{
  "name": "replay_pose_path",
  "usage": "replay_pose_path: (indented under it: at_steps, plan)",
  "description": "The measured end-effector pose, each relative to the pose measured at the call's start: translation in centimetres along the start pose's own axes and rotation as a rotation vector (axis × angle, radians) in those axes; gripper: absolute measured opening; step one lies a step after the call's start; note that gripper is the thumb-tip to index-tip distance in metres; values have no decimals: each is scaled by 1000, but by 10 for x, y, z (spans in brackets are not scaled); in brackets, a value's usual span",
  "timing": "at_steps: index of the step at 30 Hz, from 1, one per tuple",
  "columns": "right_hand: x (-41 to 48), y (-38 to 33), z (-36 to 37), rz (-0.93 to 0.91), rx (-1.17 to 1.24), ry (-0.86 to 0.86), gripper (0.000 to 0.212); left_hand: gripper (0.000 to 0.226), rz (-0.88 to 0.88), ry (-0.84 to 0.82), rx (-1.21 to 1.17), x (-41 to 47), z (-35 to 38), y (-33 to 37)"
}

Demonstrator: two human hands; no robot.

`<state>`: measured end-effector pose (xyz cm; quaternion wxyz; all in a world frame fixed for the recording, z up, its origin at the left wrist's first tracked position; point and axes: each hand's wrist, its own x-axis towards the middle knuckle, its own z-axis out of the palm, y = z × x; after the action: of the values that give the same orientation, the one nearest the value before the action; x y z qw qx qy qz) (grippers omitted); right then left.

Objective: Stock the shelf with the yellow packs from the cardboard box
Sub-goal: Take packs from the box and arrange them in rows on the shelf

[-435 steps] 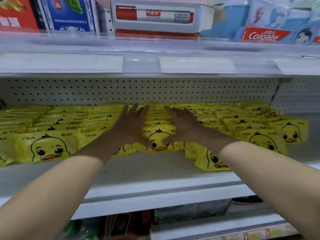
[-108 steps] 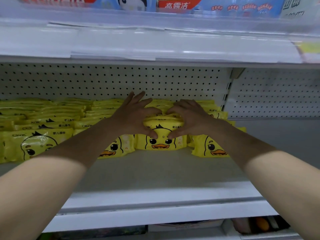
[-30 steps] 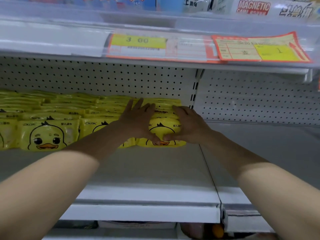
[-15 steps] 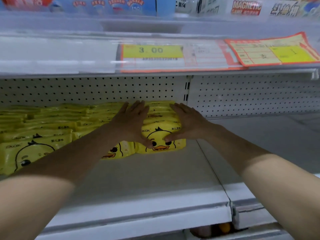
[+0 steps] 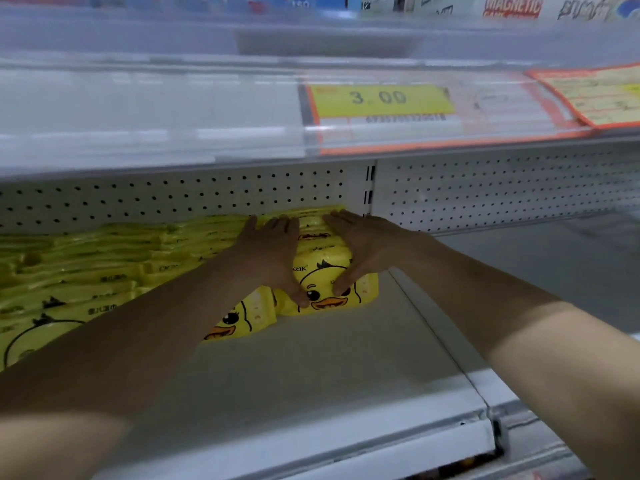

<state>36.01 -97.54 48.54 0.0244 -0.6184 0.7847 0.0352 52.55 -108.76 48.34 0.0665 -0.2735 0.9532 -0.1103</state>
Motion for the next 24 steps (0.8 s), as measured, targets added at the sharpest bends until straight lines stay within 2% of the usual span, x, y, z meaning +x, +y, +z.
replay_pose_path:
  at_steps: [5, 11, 15, 19, 24]
  plan:
    - [-19, 0, 1, -14, 159, 47, 135, 153, 46, 32, -22, -7, 3, -4]
    - [-31, 6, 12, 126, 108, 112, 133, 149, 54, 61, -12, -12, 5, -3]
    - [-47, -1, 10, 166, 163, 153, 131, 149, 32, 93, -4, -22, 1, 1]
    - [-72, -1, -6, 184, 178, 209, 115, 147, -19, 130, -38, -42, -9, 3]
    - [-102, -5, -25, 170, 167, 196, 101, 144, -105, 154, -128, -77, -23, 4]
